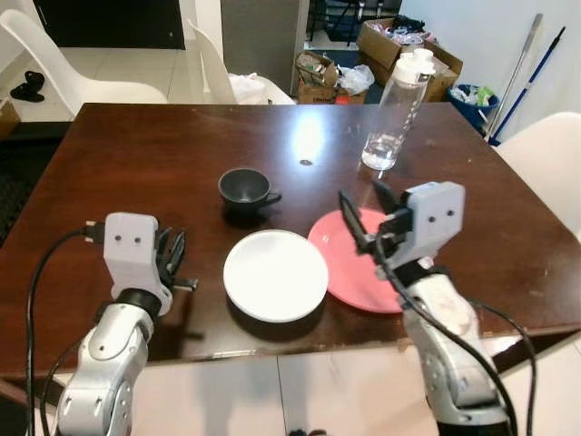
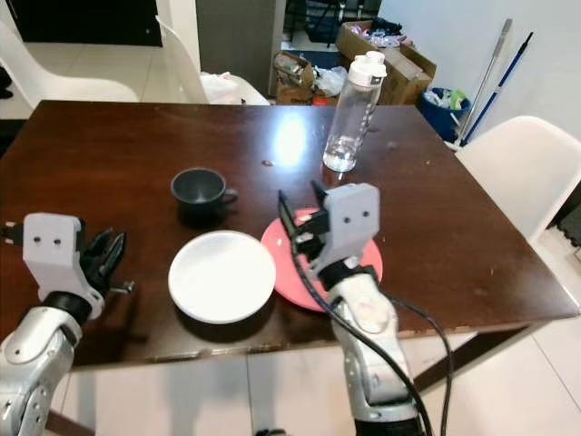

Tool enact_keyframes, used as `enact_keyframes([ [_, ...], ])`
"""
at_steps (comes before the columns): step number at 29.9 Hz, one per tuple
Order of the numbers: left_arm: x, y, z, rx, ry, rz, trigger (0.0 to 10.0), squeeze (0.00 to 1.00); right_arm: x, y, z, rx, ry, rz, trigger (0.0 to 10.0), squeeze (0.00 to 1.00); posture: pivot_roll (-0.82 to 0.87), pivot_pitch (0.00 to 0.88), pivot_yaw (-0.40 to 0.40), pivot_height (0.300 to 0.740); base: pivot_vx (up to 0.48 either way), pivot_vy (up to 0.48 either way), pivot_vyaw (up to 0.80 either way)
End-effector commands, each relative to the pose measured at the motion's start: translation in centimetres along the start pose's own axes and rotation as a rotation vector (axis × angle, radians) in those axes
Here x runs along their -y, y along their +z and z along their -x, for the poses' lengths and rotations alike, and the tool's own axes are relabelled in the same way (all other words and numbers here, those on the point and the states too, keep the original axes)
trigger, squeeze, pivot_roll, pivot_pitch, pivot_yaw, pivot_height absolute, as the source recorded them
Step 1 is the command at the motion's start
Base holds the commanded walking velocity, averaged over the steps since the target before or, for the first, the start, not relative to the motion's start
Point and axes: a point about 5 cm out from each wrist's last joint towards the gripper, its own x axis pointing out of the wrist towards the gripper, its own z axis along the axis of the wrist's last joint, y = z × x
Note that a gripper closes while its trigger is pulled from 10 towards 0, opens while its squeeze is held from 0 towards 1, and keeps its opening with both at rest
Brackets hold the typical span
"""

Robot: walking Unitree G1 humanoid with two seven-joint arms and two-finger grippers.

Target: Setting the table

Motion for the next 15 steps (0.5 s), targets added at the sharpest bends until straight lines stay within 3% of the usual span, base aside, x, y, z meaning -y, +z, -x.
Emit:
enact_keyframes([
  [1, -0.03, -0.55, 0.15, -0.023, 0.005, -0.001, 10.0, 0.0, 0.37, -0.29, 0.1, -0.018, -0.012, 0.007, 10.0, 0.0, -0.05, 0.032, 0.024, 0.74, -0.255, 0.0, 0.0],
  [9, 0.0, -0.6, 0.22, -0.023, 0.005, 0.0, 10.0, 0.0, 0.41, -0.36, 0.1, -0.022, -0.014, 0.01, 10.0, 0.0, -0.05, 0.033, 0.023, 0.74, -0.254, 0.0, 0.0],
  [15, 0.0, -0.62, 0.26, -0.021, 0.003, -0.001, 10.0, 0.0, 0.39, -0.41, 0.15, -0.026, -0.019, 0.009, 10.0, 0.0, -0.05, 0.036, 0.024, 0.74, 0.0, 0.0, 0.0],
])
